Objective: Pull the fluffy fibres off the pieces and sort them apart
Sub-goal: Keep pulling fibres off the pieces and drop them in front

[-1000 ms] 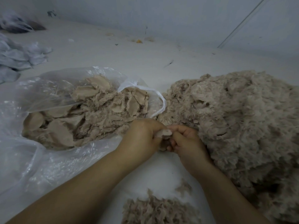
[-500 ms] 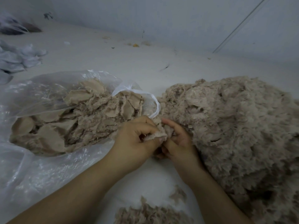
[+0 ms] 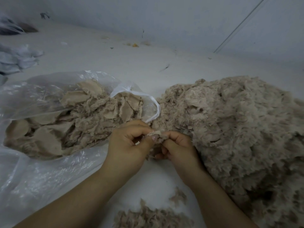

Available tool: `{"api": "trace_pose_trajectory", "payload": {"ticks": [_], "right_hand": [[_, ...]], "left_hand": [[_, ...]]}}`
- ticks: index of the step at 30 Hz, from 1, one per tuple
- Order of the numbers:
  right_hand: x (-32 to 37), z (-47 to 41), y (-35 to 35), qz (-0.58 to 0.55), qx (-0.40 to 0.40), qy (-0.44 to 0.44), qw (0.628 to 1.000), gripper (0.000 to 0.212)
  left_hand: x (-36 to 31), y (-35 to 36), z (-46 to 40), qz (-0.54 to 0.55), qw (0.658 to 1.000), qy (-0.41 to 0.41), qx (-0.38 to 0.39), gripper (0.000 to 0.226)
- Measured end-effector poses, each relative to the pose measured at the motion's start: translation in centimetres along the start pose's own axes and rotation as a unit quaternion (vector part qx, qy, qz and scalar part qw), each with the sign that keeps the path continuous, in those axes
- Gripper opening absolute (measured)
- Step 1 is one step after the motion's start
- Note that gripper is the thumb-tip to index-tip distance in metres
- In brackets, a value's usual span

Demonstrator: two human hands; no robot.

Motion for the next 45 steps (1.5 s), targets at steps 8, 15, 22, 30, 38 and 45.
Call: {"api": "trace_pose_trajectory", "payload": {"ticks": [8, 15, 22, 30, 38, 45], "right_hand": [[-0.3, -0.2, -0.1, 0.046, -0.013, -0.013, 0.999, 0.019], [-0.8, -0.5, -0.1, 0.066, -0.012, -0.016, 0.998, 0.021], [-1.4, -0.8, -0.1, 0.052, -0.011, 0.001, 0.999, 0.013], [0.2, 0.4, 0.4, 0.036, 0.045, -0.047, 0.997, 0.030], [0.4, 0.6, 0.2, 0.052, 0.033, -0.074, 0.995, 0.027], [-0.6, 0.2, -0.3, -0.002, 0.000, -0.026, 1.000, 0.036]], "left_hand": [[0.2, -0.5, 0.2, -0.017, 0.999, 0.007, -0.028, 0.010], [0.4, -0.9, 0.3, 0.029, 0.997, -0.023, -0.060, 0.009], [-0.1, -1.7, 0.1, 0.048, 0.994, -0.021, -0.095, 0.012], [3.3, -1.1, -0.6, 0.071, 0.980, -0.183, -0.035, 0.015], [4.8, 0.1, 0.0, 0.098, 0.960, -0.261, 0.016, 0.021], [5.1, -0.2, -0.1, 0.100, 0.963, -0.251, -0.025, 0.030]]}}
Point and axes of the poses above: each hand's wrist, its own z-axis away from the middle knuckle, its own y-axis out of the palm, x = y × z, the point moved 7 cm from there along -z, towards the middle knuckle, and after that the axes turned 4 degrees about y, right-handed, at the moved point
